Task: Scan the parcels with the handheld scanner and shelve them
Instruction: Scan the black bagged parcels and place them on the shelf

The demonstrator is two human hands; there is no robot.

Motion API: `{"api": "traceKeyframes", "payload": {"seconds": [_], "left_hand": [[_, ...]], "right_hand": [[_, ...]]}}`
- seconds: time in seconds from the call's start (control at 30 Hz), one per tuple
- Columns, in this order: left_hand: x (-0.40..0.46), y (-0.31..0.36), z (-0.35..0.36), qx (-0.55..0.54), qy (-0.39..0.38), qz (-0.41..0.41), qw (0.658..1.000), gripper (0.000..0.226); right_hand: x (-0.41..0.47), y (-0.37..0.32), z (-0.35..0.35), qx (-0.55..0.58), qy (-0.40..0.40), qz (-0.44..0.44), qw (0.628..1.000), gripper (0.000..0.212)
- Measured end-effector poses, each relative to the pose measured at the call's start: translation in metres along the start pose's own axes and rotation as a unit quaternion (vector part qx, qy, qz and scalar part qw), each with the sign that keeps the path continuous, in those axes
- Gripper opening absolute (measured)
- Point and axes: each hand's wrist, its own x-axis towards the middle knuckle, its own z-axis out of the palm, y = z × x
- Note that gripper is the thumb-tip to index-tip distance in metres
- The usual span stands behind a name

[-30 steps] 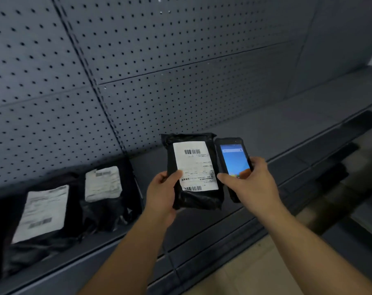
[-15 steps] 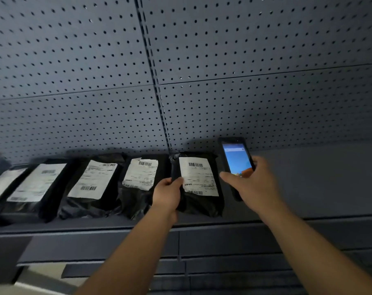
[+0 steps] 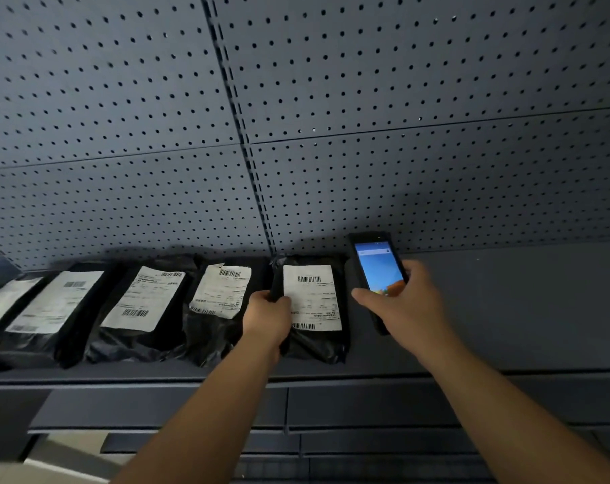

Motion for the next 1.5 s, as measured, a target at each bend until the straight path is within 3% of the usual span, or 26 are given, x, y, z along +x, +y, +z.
{"api": "traceKeyframes", "payload": {"seconds": [0.2, 0.33, 0.47, 0.63, 0.8, 1.07, 1.3, 1.5], "left_hand": [[-0.003, 0.014, -0.009, 0.016, 0.026, 0.079, 0.996, 0.054], [-0.012, 0.015, -0.022, 0.039, 0.039, 0.108, 0.993, 0.058], [-0.023, 0.003, -0.040, 0.068, 0.068, 0.107, 0.990, 0.051], [-0.042, -0.016, -0.074, 0.111, 0.091, 0.107, 0.984, 0.050], [-0.048, -0.030, -0.119, 0.126, 0.127, 0.126, 0.976, 0.044], [-0.057, -0.069, -0.244, 0.183, 0.186, 0.152, 0.953, 0.040], [-0.077, -0.126, -0.395, 0.196, 0.262, 0.093, 0.940, 0.046], [-0.103, -0.172, -0.503, 0.175, 0.320, 0.055, 0.930, 0.046]], "right_hand": [[-0.004, -0.005, 0.004, -0.002, -0.024, -0.007, 1.000, 0.079], [-0.006, -0.003, 0.012, -0.022, -0.042, -0.016, 0.999, 0.084], [-0.009, -0.001, 0.025, -0.013, -0.077, -0.019, 0.997, 0.078], [-0.015, -0.007, 0.052, -0.014, -0.116, -0.025, 0.993, 0.087], [-0.035, -0.031, 0.088, -0.035, -0.147, -0.054, 0.987, 0.078], [-0.102, -0.088, 0.189, -0.065, -0.204, -0.116, 0.970, 0.084], [-0.195, -0.134, 0.314, -0.058, -0.290, -0.154, 0.943, 0.070], [-0.270, -0.159, 0.409, -0.069, -0.372, -0.190, 0.906, 0.075]]}}
